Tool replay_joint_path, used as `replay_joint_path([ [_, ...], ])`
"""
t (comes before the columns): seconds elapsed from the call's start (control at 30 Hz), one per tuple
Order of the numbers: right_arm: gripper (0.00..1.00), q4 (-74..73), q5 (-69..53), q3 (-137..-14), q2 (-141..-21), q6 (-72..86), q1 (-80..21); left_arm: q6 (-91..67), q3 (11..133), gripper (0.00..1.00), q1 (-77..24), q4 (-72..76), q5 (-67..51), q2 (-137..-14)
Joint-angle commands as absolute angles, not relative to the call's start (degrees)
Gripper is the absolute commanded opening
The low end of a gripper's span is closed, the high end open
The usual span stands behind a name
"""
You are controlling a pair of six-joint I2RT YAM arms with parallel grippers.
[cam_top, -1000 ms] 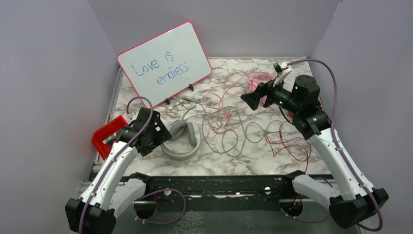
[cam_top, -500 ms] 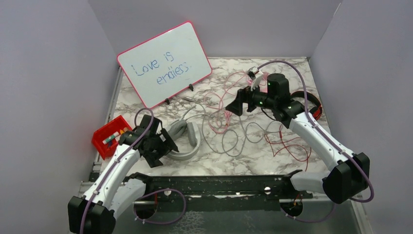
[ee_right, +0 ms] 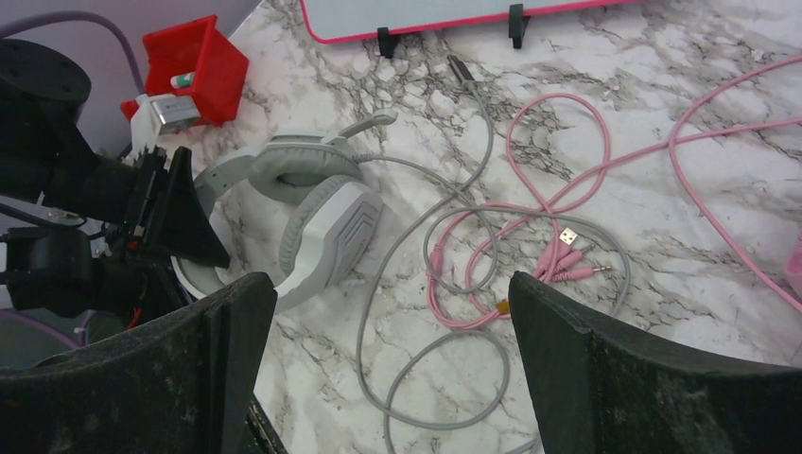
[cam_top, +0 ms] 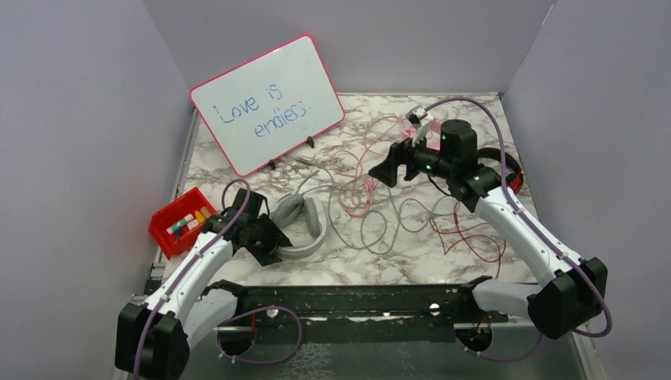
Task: Wrap the headphones
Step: Pick up the headphones from the center of the board.
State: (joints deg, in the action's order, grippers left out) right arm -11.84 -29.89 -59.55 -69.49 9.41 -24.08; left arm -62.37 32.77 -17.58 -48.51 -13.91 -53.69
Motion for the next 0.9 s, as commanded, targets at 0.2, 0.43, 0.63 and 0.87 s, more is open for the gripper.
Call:
replay_joint_path([
  [0.2,1.0,-11.0,-27.9,-58.5,-67.5,8.6,-24.3,-62.3,32.9,0.3,-17.3,-46.9,-15.6,-52.6],
  [0.43,1.0,-10.8,-25.8,-58.2,-67.5,8.1,-24.3,-54.8,41.4,0.04,-17.3,-47.5,-11.8,-51.7],
  [0.63,1.0,-10.4,-19.7,-58.6,-67.1,9.8,-22.6,-47.4,50.8,0.0,-17.2,-45.5,-14.1,-54.2],
  [0.87,0.99,-2.6,-34.2,-54.3,-71.4,13.8,-8.8,-31.9,71.0,0.0,-14.8,-45.4,-18.7,-61.4],
])
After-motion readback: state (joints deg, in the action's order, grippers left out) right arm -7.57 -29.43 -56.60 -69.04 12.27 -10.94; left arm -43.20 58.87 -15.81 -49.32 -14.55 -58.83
